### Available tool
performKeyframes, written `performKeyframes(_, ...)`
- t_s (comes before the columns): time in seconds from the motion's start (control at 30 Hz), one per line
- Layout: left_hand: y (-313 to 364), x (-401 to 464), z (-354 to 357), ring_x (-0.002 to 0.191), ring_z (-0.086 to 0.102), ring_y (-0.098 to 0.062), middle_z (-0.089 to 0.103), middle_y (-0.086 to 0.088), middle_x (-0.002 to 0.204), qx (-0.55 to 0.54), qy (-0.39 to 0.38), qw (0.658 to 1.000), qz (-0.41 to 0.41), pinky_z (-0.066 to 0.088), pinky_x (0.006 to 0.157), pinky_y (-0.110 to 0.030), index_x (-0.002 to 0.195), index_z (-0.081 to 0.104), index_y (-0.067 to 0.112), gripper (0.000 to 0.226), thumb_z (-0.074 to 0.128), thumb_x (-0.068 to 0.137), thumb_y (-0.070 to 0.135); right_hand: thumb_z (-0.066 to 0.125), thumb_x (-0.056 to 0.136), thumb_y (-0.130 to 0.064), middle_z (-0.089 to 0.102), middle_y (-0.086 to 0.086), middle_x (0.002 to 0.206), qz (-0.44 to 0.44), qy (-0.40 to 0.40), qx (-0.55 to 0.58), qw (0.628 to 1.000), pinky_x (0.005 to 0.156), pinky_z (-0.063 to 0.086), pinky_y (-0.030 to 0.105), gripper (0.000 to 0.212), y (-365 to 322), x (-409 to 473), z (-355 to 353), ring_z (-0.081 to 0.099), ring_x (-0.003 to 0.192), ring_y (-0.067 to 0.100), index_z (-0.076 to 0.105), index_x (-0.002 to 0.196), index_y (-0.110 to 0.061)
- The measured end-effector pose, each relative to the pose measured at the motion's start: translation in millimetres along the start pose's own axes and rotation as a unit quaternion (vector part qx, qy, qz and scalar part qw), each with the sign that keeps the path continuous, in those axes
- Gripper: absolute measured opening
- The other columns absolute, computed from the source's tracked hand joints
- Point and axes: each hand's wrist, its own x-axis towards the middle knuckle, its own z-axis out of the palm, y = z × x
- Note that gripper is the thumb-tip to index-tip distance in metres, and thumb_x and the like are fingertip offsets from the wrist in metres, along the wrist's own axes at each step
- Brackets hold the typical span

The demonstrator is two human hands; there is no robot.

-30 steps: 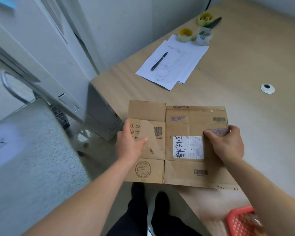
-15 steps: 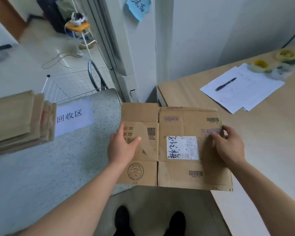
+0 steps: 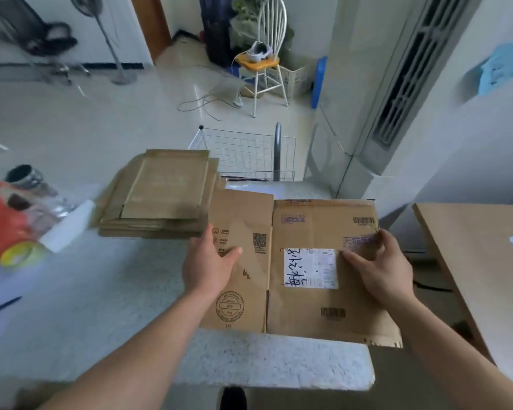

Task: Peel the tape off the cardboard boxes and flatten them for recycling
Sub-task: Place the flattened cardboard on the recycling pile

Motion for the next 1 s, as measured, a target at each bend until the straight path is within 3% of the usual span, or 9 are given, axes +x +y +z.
performKeyframes(0.1,-33.4,33.5,-35.1,0.090,0.049,-0.014,0.048,-0.005,0.127,0.001,0.010,1.000,-0.016,0.043,0.070,-0.031,0.156,0.025,0.029,0.088,0.070,0.085,0.055,0.077,0.078,-0.056,0.063,-0.007,0.127,-0.014,-0.017,-0.005,1.000,0.094,0.055,0.047,0.074,-41.3,2.6,44.2,0.063,0.112,0.024,0.041,0.138,-0.033)
performKeyframes(0.27,-71.3,74.9,-78.9,0.096,0.053,-0.021,0.047,-0.008,0.130,0.003,0.029,0.999,-0.030,0.043,0.076,-0.031,0.154,0.029,0.028,0.086,0.071,0.084,0.055,0.079,0.079,-0.050,0.059,-0.008,0.111,-0.044,-0.036,0.005,0.998,0.091,0.052,0.040,0.063,-91.9,6.4,98.1,0.062,0.107,0.021,0.047,0.130,-0.028)
performKeyframes(0.4,-87.1,95.0,-100.1,0.093,0.045,-0.014,0.045,-0.008,0.135,0.026,0.031,0.998,-0.051,0.041,0.072,-0.030,0.157,0.024,0.028,0.092,0.071,0.083,0.055,0.078,0.080,-0.049,0.063,-0.004,0.121,-0.055,-0.060,0.006,0.997,0.088,0.051,0.038,0.064,-120.7,13.6,127.9,0.061,0.104,0.021,0.048,0.131,-0.026)
performKeyframes(0.57,-103.3,113.8,-122.4,0.113,0.057,-0.027,0.044,-0.009,0.137,0.038,0.034,0.995,-0.086,0.047,0.085,-0.035,0.156,0.023,0.028,0.099,0.074,0.077,0.060,0.077,0.083,-0.045,0.059,-0.005,0.117,-0.088,-0.085,0.020,0.992,0.083,0.043,0.033,0.070,-155.7,26.9,154.4,0.059,0.109,0.024,0.044,0.140,-0.023)
performKeyframes(0.7,-103.3,134.7,-141.8,0.112,0.058,-0.029,0.045,-0.012,0.135,0.049,0.057,0.992,-0.097,0.049,0.085,-0.037,0.154,0.029,0.023,0.092,0.074,0.080,0.055,0.077,0.081,-0.048,0.059,-0.010,0.109,-0.108,-0.108,0.031,0.988,0.085,0.050,0.036,0.061,-184.5,45.2,177.4,0.056,0.097,0.016,0.048,0.130,-0.026)
performKeyframes(0.83,-108.2,166.8,-153.3,0.116,0.056,-0.033,0.043,-0.015,0.136,0.060,0.064,0.991,-0.100,0.048,0.091,-0.040,0.154,0.029,0.024,0.089,0.072,0.083,0.053,0.076,0.081,-0.048,0.058,-0.012,0.108,-0.116,-0.111,0.031,0.987,0.082,0.049,0.033,0.062,-210.6,61.0,204.7,0.059,0.100,0.016,0.048,0.131,-0.024)
performKeyframes(1.0,-125.2,237.1,-163.5,0.125,0.052,-0.035,0.037,-0.016,0.145,0.071,0.046,0.992,-0.094,0.047,0.098,-0.042,0.158,0.021,0.026,0.094,0.069,0.083,0.057,0.077,0.080,-0.050,0.066,-0.006,0.118,-0.104,-0.095,0.018,0.990,0.088,0.055,0.040,0.063,-245.2,84.1,248.3,0.064,0.108,0.022,0.048,0.130,-0.025)
